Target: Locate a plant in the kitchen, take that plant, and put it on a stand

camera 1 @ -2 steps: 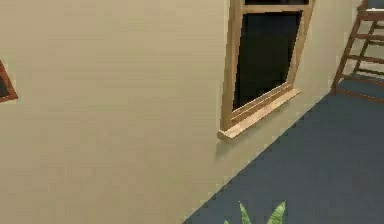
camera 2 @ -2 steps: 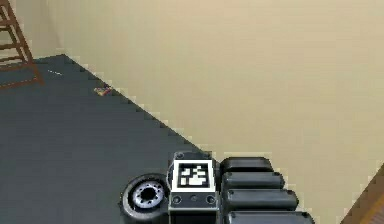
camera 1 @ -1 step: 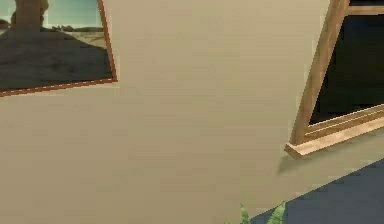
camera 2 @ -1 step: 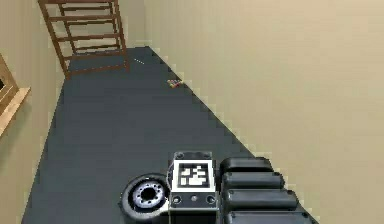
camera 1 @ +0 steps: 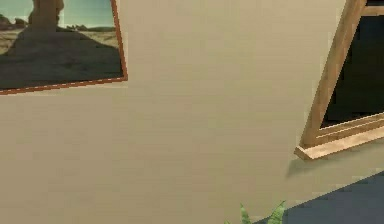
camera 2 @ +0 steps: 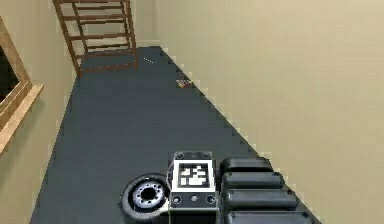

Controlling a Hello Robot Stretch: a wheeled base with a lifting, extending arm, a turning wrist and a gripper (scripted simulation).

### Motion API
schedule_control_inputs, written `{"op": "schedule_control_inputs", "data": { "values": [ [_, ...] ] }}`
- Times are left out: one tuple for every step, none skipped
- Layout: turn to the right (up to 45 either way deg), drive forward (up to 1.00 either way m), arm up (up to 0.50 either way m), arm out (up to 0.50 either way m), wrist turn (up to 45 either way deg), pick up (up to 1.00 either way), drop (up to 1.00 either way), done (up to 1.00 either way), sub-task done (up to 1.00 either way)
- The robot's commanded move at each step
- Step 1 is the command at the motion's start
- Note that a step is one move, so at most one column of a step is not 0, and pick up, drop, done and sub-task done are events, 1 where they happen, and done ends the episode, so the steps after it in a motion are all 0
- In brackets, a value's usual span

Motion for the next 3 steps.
{"op": "schedule_control_inputs", "data": {
  "values": [
    [45.0,0.0,0.0,0.0,0.0,0.0,0.0,0.0,0.0],
    [45.0,0.0,0.0,0.0,0.0,0.0,0.0,0.0,0.0],
    [45.0,0.0,0.0,0.0,0.0,0.0,0.0,0.0,0.0]
  ]
}}
